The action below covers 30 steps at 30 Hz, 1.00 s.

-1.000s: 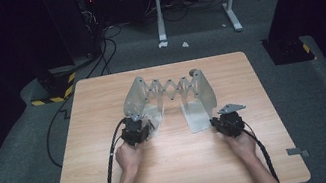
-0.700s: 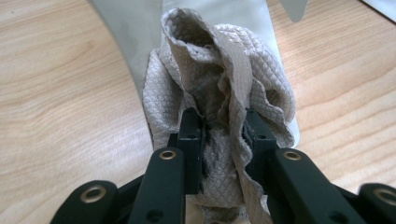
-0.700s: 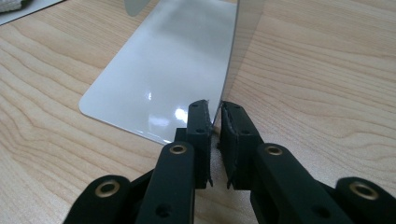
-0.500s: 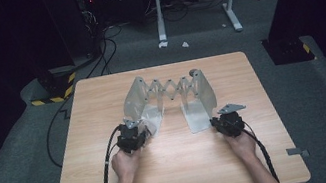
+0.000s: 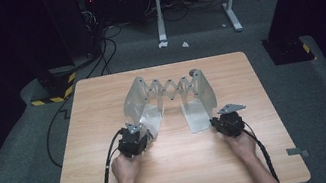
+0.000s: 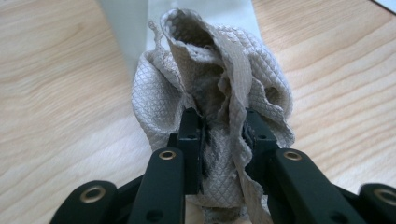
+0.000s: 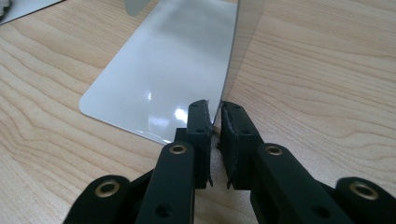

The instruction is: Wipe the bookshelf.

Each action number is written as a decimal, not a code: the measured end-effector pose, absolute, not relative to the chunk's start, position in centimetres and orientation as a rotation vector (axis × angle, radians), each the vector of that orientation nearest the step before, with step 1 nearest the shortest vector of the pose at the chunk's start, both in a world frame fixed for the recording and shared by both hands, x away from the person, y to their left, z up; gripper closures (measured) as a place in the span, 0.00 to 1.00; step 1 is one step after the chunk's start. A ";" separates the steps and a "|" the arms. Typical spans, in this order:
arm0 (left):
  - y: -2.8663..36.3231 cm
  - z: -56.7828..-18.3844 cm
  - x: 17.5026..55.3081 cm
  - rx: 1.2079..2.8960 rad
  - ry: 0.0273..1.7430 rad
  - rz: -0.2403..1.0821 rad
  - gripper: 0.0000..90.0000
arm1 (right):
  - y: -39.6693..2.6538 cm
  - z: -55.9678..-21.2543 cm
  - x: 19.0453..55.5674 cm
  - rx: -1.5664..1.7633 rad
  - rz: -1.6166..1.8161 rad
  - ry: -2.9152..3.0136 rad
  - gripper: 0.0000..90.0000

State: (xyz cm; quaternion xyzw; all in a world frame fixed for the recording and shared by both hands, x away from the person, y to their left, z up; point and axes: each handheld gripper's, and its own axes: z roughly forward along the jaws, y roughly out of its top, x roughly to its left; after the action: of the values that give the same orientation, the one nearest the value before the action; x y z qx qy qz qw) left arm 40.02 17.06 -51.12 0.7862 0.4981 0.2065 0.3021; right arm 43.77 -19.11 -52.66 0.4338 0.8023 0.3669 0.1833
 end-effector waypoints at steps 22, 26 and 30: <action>22.9 -50.1 40.3 1.958 1.492 0.541 0.81 | -19.1 -52.7 43.8 1.228 1.039 2.264 0.91; 23.5 -50.0 41.5 1.986 1.507 0.557 0.81 | -19.1 -52.7 43.8 1.226 1.037 2.263 0.91; 24.0 -49.7 42.7 1.968 1.522 0.564 0.81 | -19.1 -52.7 43.8 1.224 1.035 2.263 0.91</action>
State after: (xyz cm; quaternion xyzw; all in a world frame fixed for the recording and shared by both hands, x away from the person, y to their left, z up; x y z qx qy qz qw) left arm 42.74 24.01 -49.67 0.7381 0.5707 0.2115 0.2911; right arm 43.77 -19.10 -52.66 0.4339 0.8023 0.3668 0.1831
